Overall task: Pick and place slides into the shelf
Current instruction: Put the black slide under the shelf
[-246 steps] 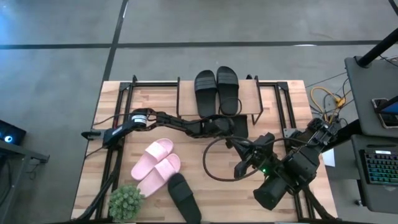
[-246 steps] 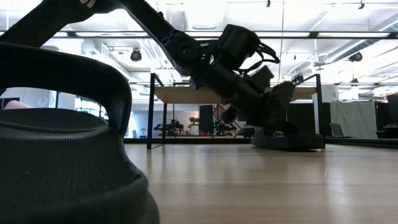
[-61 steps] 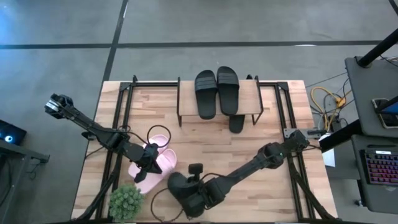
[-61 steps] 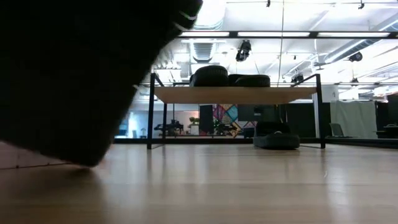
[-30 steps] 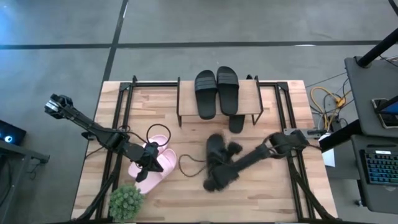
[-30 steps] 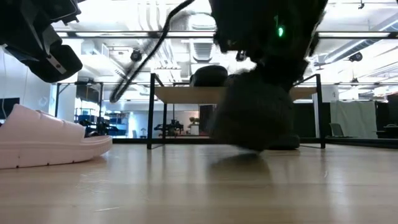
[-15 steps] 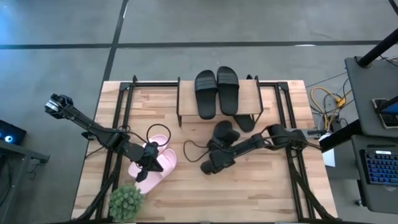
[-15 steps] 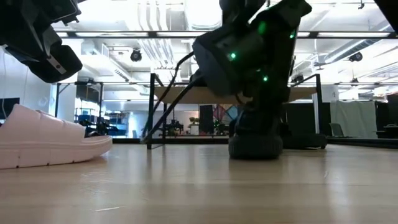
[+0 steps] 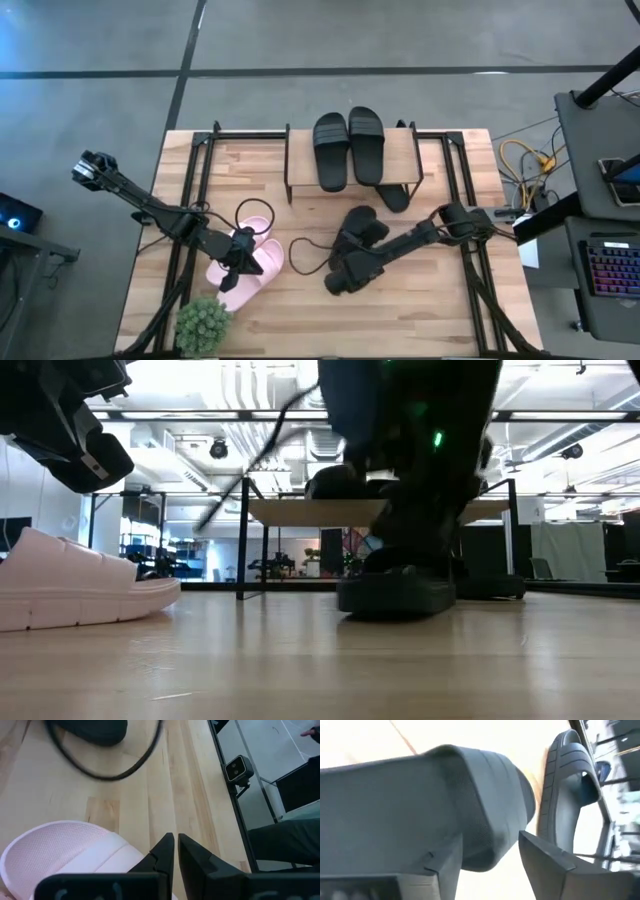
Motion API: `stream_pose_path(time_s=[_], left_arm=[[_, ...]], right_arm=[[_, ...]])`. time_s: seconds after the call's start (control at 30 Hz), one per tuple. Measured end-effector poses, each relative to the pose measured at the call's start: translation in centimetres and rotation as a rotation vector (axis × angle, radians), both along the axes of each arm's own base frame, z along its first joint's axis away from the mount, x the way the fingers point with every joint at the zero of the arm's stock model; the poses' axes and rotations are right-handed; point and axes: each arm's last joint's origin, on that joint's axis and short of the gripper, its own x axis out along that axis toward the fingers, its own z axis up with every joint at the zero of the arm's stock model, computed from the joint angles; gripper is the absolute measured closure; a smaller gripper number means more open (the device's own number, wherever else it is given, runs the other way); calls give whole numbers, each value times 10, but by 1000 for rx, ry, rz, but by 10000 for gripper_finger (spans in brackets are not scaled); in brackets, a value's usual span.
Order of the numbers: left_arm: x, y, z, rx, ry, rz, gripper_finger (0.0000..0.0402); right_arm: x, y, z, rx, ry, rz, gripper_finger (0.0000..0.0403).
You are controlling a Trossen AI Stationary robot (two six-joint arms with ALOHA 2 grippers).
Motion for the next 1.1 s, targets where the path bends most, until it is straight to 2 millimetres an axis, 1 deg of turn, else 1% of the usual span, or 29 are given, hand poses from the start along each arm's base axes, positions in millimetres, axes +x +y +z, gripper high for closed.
stream_pose_path(time_s=[0.1, 0.2, 0.3, 0.37, 0.5, 0.57, 0.63, 0.7, 0.83, 0.97, 1.1], left_arm=[[0, 0, 0, 1, 0, 0, 392], [0, 0, 0, 4, -2, 0, 391], [0, 0, 0, 6, -1, -1, 391], [0, 0, 0, 5, -1, -1, 392], [0, 0, 0, 7, -3, -1, 391], [0, 0, 0, 9, -4, 2, 391], [0, 0, 0, 11, -7, 6, 391], [0, 1, 0, 17, -9, 16, 391], [1, 1, 0, 19, -13, 19, 391], [0, 1, 0, 19, -12, 19, 391], [1, 1, 0, 19, -12, 19, 391]], right_arm=[[-5, 11, 13, 15, -93, -36, 198], [-12, 22, 21, 28, -159, -78, 187], [-19, 32, 27, 105, -183, -143, 182], [-21, 43, 29, 185, -231, -191, 183], [-10, 74, 30, 452, -410, -199, 204], [-1, 88, 31, 577, -527, -196, 227], [7, 97, 27, 640, -613, -211, 260], [12, 99, 20, 644, -666, -248, 300], [15, 97, 7, 611, -679, -276, 379], [20, 91, -2, 587, -669, -284, 388], [29, 80, -10, 548, -686, -294, 393]])
